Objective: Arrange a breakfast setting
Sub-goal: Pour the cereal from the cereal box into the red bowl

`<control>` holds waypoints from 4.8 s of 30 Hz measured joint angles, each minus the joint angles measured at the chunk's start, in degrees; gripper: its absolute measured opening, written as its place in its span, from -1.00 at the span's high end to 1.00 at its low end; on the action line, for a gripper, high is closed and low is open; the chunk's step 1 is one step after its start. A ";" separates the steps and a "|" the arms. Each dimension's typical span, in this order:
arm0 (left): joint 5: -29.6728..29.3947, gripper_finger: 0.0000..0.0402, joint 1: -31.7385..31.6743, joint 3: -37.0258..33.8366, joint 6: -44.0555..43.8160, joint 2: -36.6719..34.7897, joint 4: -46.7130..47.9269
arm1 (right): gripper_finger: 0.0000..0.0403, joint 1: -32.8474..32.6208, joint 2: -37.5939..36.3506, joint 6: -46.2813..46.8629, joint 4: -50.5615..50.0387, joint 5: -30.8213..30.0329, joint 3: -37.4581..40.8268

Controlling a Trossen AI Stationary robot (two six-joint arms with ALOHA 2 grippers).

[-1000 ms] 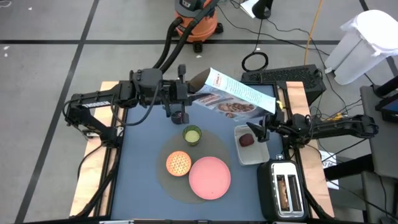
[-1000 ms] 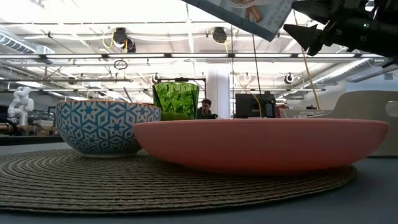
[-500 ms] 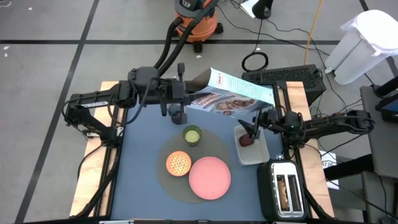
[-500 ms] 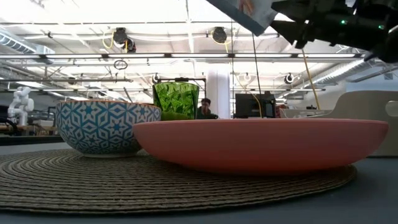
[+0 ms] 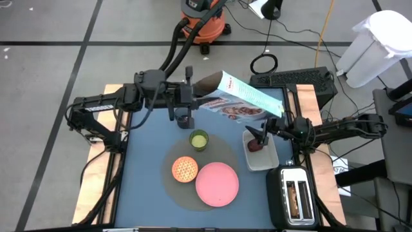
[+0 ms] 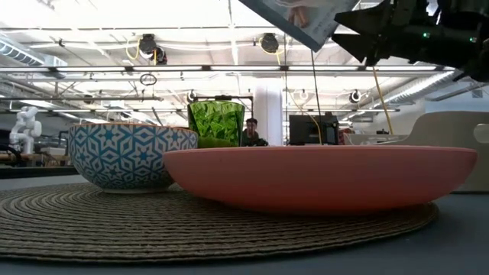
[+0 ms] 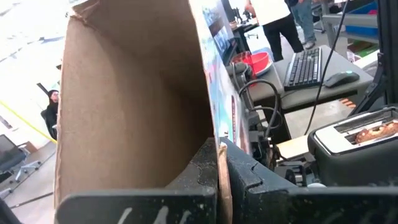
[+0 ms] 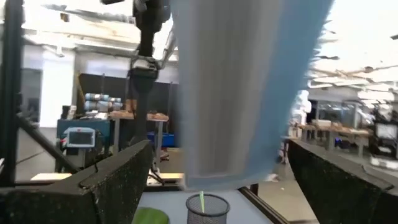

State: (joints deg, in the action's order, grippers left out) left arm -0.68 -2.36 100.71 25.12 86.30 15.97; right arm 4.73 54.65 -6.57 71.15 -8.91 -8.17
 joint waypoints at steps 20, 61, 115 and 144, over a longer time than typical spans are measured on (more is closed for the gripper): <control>0.28 1.00 2.39 0.00 -0.39 0.00 0.26 | -0.83 0.02 0.00 -0.78 2.00 -1.32 0.21; 0.69 1.00 2.39 -0.09 -1.31 5.03 -6.42 | -0.25 0.02 1.14 7.79 6.63 10.49 0.27; -9.94 0.38 11.18 -40.90 -36.86 -38.01 13.76 | 0.21 0.02 -0.22 18.09 -1.89 25.88 0.25; -15.94 0.38 11.07 -72.26 -56.98 -48.19 -1.89 | 0.21 0.04 -12.44 17.03 -35.80 30.08 -8.34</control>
State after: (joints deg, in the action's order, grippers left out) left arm -16.62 8.71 28.45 -31.86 38.11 14.08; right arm 4.78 42.22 10.45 35.35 21.17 -16.51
